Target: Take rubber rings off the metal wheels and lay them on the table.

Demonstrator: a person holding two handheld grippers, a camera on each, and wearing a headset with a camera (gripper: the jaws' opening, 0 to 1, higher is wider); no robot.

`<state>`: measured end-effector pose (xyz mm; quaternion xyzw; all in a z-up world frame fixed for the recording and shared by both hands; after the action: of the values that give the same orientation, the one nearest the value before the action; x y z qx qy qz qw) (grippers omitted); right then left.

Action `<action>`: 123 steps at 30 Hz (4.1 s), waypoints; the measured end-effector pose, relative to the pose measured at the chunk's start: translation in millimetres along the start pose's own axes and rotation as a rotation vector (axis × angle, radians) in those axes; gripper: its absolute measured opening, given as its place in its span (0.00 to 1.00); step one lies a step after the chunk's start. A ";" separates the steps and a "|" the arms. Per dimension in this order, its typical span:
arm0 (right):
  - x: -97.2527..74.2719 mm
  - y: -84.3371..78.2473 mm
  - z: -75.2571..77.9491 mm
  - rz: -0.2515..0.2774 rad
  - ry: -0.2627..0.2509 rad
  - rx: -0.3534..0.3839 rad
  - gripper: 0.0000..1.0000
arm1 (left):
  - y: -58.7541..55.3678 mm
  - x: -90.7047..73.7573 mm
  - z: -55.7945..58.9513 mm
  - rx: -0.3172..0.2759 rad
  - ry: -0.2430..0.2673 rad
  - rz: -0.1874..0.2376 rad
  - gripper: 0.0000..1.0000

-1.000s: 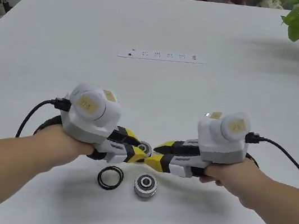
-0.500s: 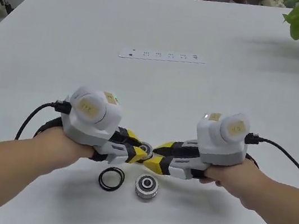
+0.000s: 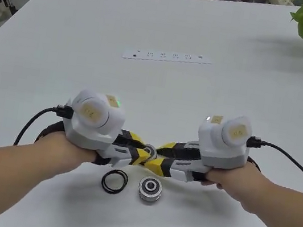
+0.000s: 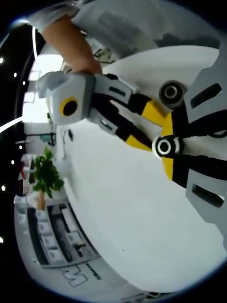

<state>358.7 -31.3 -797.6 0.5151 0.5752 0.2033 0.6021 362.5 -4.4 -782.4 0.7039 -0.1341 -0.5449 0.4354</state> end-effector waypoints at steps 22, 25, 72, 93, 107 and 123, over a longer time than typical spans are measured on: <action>-9.4 -6.2 1.9 0.024 0.005 0.010 0.07 | 0.7 0.6 0.3 -0.043 0.007 0.020 0.13; -10.6 -7.8 6.2 0.020 -0.017 0.040 0.00 | 0.8 0.7 0.6 -0.044 0.007 0.022 0.13; -17.1 7.3 4.7 0.128 0.006 0.285 0.00 | 0.9 1.8 4.0 -0.020 0.036 0.009 0.12; -14.7 15.6 -5.7 0.155 0.068 0.305 0.00 | 1.0 1.7 4.4 -0.029 0.037 0.019 0.12; -20.3 14.5 3.3 0.162 0.038 0.322 0.00 | 1.3 -2.5 10.4 -0.048 -0.011 0.037 0.20; -26.1 19.6 -3.1 0.151 0.053 0.313 0.00 | -2.7 -46.7 9.0 -0.026 -0.005 0.101 0.40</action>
<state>356.1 -44.3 -767.7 0.6389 0.5751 0.1694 0.4820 336.4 24.0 -754.3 0.6892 -0.1636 -0.5259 0.4709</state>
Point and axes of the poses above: the centre of the closed fingertips' face, and the gripper's own axes: x roughly forward along the fingers, z roughly to its right, y roughly out of its top, the point moved 2 cm from there along -x, roughly backward along the fingers, and after that the axes turned 3 degrees about -z, right-handed, at the moved point
